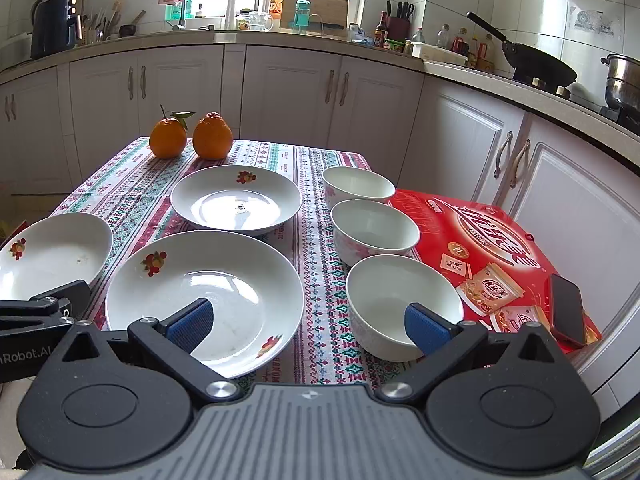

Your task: Organize plates and bowls

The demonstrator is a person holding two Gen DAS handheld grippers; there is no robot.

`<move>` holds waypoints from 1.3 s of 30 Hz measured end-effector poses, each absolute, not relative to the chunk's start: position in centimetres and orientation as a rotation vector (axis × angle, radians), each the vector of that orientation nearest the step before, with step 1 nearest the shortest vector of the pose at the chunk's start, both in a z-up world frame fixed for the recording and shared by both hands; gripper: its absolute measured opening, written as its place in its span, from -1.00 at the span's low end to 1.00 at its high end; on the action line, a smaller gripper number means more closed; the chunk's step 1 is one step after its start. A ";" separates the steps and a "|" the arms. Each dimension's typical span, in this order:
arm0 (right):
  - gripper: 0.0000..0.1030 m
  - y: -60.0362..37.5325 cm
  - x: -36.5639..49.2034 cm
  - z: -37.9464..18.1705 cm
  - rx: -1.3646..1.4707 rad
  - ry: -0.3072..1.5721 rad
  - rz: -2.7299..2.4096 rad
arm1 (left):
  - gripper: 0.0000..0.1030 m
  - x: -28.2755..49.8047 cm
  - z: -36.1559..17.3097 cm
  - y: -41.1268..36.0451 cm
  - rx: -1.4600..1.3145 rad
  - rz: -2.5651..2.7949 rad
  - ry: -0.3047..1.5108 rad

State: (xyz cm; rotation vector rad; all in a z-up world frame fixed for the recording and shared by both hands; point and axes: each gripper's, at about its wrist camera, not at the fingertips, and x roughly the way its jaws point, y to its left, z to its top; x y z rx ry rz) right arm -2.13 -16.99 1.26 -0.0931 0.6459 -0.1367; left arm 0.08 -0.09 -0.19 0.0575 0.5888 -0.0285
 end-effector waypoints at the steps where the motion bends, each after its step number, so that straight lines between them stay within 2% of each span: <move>1: 1.00 -17.0 -2.1 1.3 -0.094 0.645 -0.137 | 0.99 0.1 -0.2 -0.1 0.057 -0.028 0.589; 39: 1.00 -17.1 -2.1 1.9 -0.099 0.641 -0.138 | 0.99 0.1 -0.2 0.0 0.054 -0.028 0.591</move>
